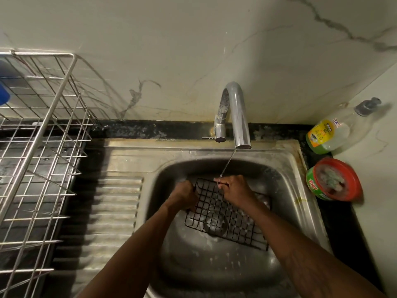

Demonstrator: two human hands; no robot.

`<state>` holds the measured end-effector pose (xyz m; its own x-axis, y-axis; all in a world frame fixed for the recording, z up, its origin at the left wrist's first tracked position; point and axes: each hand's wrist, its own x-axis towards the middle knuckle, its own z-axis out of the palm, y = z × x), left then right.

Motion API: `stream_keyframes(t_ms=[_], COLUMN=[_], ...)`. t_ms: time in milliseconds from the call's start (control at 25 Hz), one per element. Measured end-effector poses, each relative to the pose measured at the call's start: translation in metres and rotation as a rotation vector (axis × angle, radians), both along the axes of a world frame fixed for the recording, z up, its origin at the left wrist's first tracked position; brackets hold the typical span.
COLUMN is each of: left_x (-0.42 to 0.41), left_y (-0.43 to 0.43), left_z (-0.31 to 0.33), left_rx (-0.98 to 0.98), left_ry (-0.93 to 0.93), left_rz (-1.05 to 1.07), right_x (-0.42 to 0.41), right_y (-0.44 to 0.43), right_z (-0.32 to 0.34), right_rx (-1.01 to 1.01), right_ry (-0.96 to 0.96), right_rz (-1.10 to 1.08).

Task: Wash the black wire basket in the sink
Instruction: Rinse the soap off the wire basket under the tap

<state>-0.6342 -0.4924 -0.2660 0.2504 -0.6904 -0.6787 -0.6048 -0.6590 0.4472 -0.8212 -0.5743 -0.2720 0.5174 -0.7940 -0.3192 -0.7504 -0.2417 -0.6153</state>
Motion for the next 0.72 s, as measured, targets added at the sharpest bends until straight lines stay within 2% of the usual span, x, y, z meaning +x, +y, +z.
stream_keyframes(t_ms=[120,200,280,360,480,600,720], left_x=[0.02,0.028,0.033,0.034,0.033,0.035,0.035], left_y=[0.017,0.027,0.031,0.033,0.033,0.035,0.035], left_z=[0.002,0.002,0.005,0.008,0.009,0.008,0.006], left_rx=[0.009,-0.055,-0.121,-0.148,-0.151,-0.123,-0.119], left_ry=[0.137,0.252,0.325,0.366,0.354,0.308,0.345], left_rz=[0.165,0.243,0.273,0.317,0.301,0.209,0.209], right_x=[0.006,0.001,-0.006,-0.01,-0.01,-0.009,-0.009], right_y=[0.006,0.012,0.016,0.017,0.011,0.007,0.014], right_z=[0.011,0.02,0.015,-0.004,-0.023,-0.022,-0.02], right_rx=[-0.057,-0.096,-0.005,0.192,0.346,0.26,0.109], right_ry=[-0.234,-0.376,-0.447,-0.393,-0.144,-0.152,-0.208], right_rz=[-0.193,-0.313,-0.368,-0.394,-0.404,-0.45,-0.33])
